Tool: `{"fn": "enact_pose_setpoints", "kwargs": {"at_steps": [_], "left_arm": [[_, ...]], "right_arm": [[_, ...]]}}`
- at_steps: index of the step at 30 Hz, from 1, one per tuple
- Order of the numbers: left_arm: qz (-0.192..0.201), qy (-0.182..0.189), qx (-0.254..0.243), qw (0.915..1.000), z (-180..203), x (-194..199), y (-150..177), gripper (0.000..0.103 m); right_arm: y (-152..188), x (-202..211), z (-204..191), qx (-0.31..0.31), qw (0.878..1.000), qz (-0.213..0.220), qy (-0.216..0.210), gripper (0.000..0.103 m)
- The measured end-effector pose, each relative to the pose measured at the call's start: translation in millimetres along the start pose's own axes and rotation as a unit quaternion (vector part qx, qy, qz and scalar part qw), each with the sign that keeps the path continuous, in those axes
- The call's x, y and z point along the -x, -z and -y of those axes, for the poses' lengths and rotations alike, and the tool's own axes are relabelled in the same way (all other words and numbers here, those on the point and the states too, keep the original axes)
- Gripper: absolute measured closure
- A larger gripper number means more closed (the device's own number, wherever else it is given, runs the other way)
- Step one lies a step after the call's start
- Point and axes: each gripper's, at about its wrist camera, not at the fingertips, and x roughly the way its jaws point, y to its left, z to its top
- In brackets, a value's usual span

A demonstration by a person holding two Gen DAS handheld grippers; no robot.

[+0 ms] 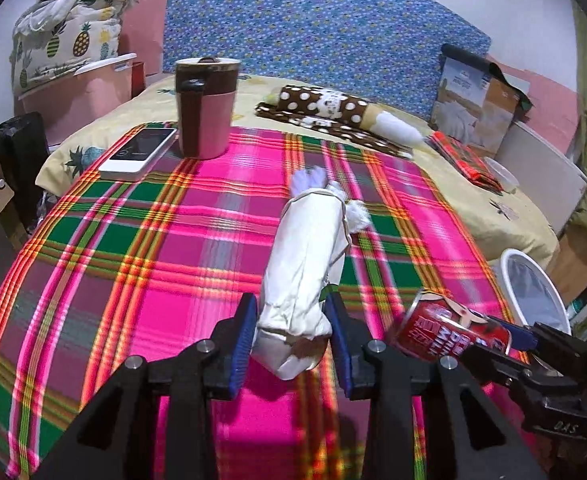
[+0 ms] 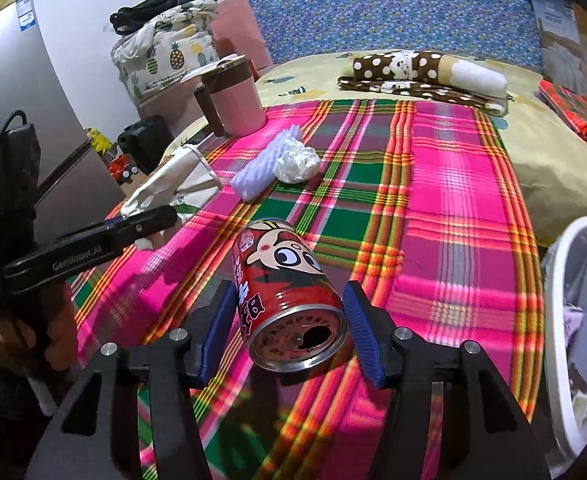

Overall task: Collect trash
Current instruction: 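Lift the bundle and can and carry both tools toward the white bin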

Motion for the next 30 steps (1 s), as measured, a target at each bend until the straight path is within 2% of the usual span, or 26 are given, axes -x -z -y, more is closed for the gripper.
{"fn": "enact_pose_setpoints", "kwargs": {"at_steps": [12, 16, 22, 24, 27, 30], "left_arm": [[-0.005, 0.025, -0.027, 0.9993, 34, 17, 18, 0.066], [-0.01, 0.028, -0.033, 0.999, 42, 17, 23, 0.066], [-0.015, 0.029, -0.037, 0.9988, 49, 18, 28, 0.066], [-0.016, 0.027, -0.036, 0.9988, 49, 18, 29, 0.066], [-0.018, 0.024, -0.034, 0.999, 47, 19, 31, 0.066], [-0.02, 0.022, -0.033, 0.999, 45, 19, 32, 0.066]], "right_arm": [[19, 23, 10, -0.022, 1.0, 0.015, 0.014, 0.048], [27, 24, 8, -0.018, 1.0, -0.002, -0.008, 0.048], [30, 16, -2, 0.008, 1.0, -0.018, -0.012, 0.047], [27, 13, -2, 0.011, 1.0, -0.02, -0.012, 0.043], [25, 7, -2, 0.016, 0.999, -0.027, -0.01, 0.042], [26, 1, -4, 0.019, 0.999, -0.043, -0.023, 0.042]]}}
